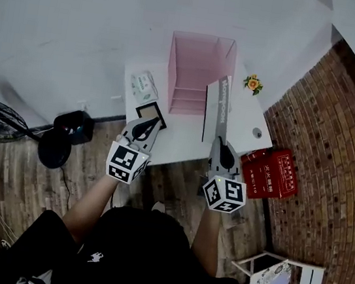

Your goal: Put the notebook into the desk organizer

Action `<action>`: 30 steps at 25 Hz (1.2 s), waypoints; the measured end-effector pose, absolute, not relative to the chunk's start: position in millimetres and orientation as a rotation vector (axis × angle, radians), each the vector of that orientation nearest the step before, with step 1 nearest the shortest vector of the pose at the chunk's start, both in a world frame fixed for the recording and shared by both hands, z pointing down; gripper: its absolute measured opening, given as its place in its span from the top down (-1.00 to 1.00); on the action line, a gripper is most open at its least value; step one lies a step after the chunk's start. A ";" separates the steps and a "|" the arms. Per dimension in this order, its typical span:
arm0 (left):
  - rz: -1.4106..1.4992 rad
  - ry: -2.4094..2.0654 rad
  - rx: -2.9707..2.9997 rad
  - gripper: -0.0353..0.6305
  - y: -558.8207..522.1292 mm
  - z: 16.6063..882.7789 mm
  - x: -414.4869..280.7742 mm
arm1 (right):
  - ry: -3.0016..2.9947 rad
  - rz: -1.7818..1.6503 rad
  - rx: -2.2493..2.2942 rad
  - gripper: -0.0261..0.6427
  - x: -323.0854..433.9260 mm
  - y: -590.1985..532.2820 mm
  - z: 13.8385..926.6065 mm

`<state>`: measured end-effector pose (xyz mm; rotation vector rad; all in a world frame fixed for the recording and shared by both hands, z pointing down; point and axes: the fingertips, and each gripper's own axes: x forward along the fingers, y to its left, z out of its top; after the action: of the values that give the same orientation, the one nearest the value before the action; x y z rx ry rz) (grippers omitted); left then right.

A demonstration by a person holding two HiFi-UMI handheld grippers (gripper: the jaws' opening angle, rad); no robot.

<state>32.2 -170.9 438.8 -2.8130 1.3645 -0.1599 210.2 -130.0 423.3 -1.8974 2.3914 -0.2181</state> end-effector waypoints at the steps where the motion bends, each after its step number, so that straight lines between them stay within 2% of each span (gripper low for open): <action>1: -0.161 1.386 -2.802 0.89 -175.5 438.5 34.3 | 2.398 -0.223 -1.874 0.89 213.3 -137.5 422.7; 17: -0.273 1.621 -2.645 0.89 -217.4 447.7 31.8 | 2.468 -0.321 -1.662 0.89 226.2 -214.4 434.8; 30: -0.284 1.553 -2.712 0.89 -254.7 452.8 32.2 | 2.462 -0.309 -1.705 0.89 214.1 -247.1 429.4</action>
<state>32.2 -254.7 452.8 -2.7115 1.5533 -0.2843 214.1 -247.1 429.4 -1.7050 2.4624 -0.3086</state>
